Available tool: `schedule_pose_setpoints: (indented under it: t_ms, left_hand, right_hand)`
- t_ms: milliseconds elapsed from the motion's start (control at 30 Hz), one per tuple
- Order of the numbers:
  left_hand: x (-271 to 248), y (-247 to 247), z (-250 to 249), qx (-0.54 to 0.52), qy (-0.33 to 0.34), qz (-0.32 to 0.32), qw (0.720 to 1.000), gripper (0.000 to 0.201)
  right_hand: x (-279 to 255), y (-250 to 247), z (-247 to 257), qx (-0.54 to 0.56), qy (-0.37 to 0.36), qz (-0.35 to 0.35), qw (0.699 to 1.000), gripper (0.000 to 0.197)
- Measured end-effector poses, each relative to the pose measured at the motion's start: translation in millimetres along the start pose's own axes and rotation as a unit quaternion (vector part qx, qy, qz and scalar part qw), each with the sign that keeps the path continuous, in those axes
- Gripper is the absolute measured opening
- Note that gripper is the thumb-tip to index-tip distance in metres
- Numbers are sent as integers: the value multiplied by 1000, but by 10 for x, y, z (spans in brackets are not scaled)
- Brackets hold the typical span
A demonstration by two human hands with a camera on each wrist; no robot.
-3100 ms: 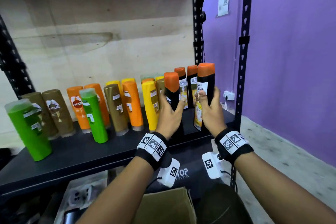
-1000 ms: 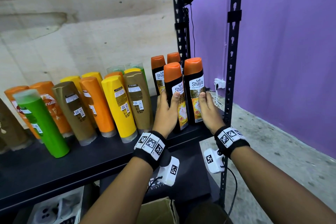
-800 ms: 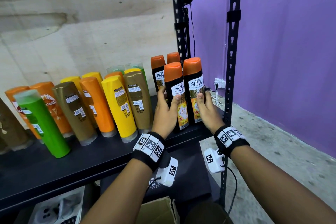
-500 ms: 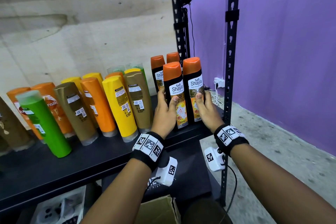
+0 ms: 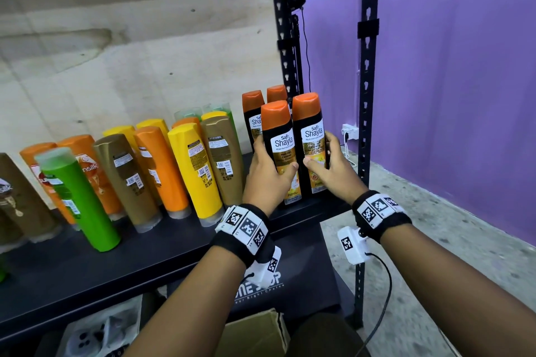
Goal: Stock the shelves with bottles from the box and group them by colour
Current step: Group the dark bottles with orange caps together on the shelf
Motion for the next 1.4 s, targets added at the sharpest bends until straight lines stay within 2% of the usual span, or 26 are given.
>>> schedule_pose_setpoints:
  t_ms: [200, 400, 900, 1133, 1400]
  left_hand:
    - [-5, 47, -29, 36, -29, 8, 999, 84]
    - [46, 89, -10, 29, -49, 3, 998, 83]
    - [250, 198, 181, 15, -87, -14, 996, 84]
    - [420, 244, 334, 2, -119, -26, 993, 88]
    - [581, 296, 466, -7, -147, -42, 988, 90]
  right_hand:
    - [112, -125, 103, -120, 29, 43, 991, 77]
    - [197, -119, 157, -102, 73, 97, 987, 73]
    - [460, 86, 122, -113, 93, 72, 987, 73]
    - [679, 206, 174, -183, 117, 49, 975, 66]
    - [890, 320, 165, -151, 151, 65, 975, 66]
Point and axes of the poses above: each hand's wrist, its own x-axis towards the middle knuckle, its own y-axis out of the palm, z = x × y, the point moved 3 cm from there along x, towards the middle knuckle, and after that the axes turned 15 degrees about y, right-handed, at the moved point
